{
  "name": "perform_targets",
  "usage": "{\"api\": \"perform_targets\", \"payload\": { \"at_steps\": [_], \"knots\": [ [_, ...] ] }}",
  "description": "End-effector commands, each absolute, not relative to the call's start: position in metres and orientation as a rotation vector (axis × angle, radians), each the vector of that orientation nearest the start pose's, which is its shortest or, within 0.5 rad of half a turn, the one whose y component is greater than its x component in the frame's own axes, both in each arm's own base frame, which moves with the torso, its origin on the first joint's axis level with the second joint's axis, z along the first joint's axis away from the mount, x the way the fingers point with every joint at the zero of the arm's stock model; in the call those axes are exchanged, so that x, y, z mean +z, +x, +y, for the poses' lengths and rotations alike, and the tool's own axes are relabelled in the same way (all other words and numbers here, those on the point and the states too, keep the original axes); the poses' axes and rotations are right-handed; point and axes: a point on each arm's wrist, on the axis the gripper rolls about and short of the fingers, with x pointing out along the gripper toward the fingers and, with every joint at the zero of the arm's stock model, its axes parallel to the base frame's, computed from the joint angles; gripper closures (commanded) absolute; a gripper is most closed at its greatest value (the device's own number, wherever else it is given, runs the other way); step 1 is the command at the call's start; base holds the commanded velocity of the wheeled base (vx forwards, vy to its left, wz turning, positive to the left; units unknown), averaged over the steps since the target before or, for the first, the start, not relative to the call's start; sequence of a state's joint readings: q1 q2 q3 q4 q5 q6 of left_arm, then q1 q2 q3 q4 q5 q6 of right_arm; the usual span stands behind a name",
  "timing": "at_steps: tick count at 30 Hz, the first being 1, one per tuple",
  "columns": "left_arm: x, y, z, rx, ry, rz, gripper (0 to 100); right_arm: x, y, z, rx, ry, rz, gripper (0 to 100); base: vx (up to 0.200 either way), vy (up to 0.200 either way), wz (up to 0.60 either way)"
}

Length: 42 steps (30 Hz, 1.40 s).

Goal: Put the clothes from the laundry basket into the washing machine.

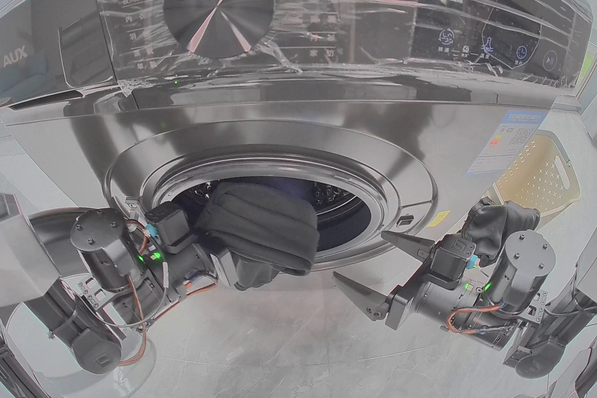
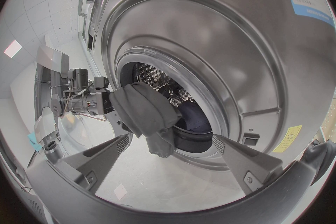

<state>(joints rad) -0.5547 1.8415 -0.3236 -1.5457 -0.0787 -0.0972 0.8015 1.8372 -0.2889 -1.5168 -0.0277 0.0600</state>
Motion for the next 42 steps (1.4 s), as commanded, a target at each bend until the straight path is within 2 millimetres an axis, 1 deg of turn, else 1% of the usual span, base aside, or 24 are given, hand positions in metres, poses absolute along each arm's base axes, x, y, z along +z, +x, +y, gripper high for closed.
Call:
{"api": "perform_targets", "payload": {
  "at_steps": [1,2,4,5,6,8,10,12,13,14,15,16,18,19,23,24,25,29,31,42],
  "knots": [
    [0.106,0.226,-0.168,-0.687,-0.091,0.051,100,0.114,0.174,0.191,0.805,0.047,0.056,0,0.0,0.0,0.0],
    [0.099,0.229,-0.177,-0.705,-0.085,0.07,100,0.113,0.173,0.191,0.807,0.046,0.058,0,0.0,0.0,0.0],
    [0.093,0.236,-0.184,-0.708,-0.083,0.074,100,0.113,0.174,0.191,0.805,0.046,0.059,0,0.0,0.0,0.0],
    [0.093,0.237,-0.184,-0.708,-0.083,0.074,100,0.113,0.173,0.192,0.807,0.046,0.059,0,0.0,0.0,0.0],
    [0.088,0.245,-0.19,-0.704,-0.085,0.075,100,0.113,0.173,0.192,0.807,0.046,0.059,0,0.0,0.0,0.0],
    [0.085,0.254,-0.194,-0.694,-0.09,0.069,100,0.113,0.173,0.192,0.808,0.046,0.059,0,0.0,0.0,0.0],
    [0.08,0.269,-0.2,-0.681,-0.097,0.053,100,0.113,0.173,0.192,0.808,0.046,0.059,0,0.0,0.0,0.0],
    [0.079,0.284,-0.203,-0.659,-0.104,0.027,100,0.113,0.173,0.192,0.808,0.046,0.058,0,0.0,0.0,0.0],
    [0.077,0.295,-0.204,-0.637,-0.109,0.01,100,0.113,0.173,0.192,0.808,0.046,0.058,0,0.0,0.0,0.0],
    [0.076,0.297,-0.203,-0.633,-0.109,0.009,100,0.113,0.173,0.192,0.808,0.046,0.058,0,0.0,0.0,0.0],
    [0.077,0.313,-0.204,-0.605,-0.119,-0.025,100,0.113,0.173,0.192,0.808,0.046,0.058,0,0.0,0.0,0.0],
    [0.076,0.32,-0.205,-0.591,-0.123,-0.039,100,0.113,0.173,0.192,0.808,0.046,0.058,0,0.0,0.0,0.0],
    [0.076,0.326,-0.205,-0.58,-0.127,-0.05,100,0.113,0.173,0.192,0.808,0.046,0.058,0,0.0,0.0,0.0],
    [0.073,0.333,-0.208,-0.567,-0.13,-0.061,100,0.113,0.173,0.192,0.808,0.046,0.058,0,0.0,0.0,0.0],
    [0.069,0.349,-0.216,-0.545,-0.14,-0.093,100,0.113,0.173,0.192,0.808,0.046,0.058,0,0.0,0.0,0.0],
    [0.069,0.35,-0.216,-0.543,-0.142,-0.099,100,0.113,0.173,0.192,0.808,0.046,0.058,0,0.0,0.0,0.0],
    [0.071,0.361,-0.218,-0.524,-0.15,-0.13,100,0.113,0.174,0.192,0.808,0.046,0.059,0,0.0,0.0,0.0],
    [0.077,0.38,-0.216,-0.49,-0.161,-0.174,100,0.112,0.174,0.192,0.81,0.045,0.06,0,0.0,0.0,0.0],
    [0.079,0.383,-0.215,-0.483,-0.161,-0.179,100,0.112,0.174,0.193,0.808,0.045,0.06,0,0.0,0.0,0.0],
    [0.08,0.384,-0.216,-0.481,-0.162,-0.174,100,0.112,0.174,0.193,0.813,0.046,0.061,0,0.0,0.0,0.0]
  ]
}}
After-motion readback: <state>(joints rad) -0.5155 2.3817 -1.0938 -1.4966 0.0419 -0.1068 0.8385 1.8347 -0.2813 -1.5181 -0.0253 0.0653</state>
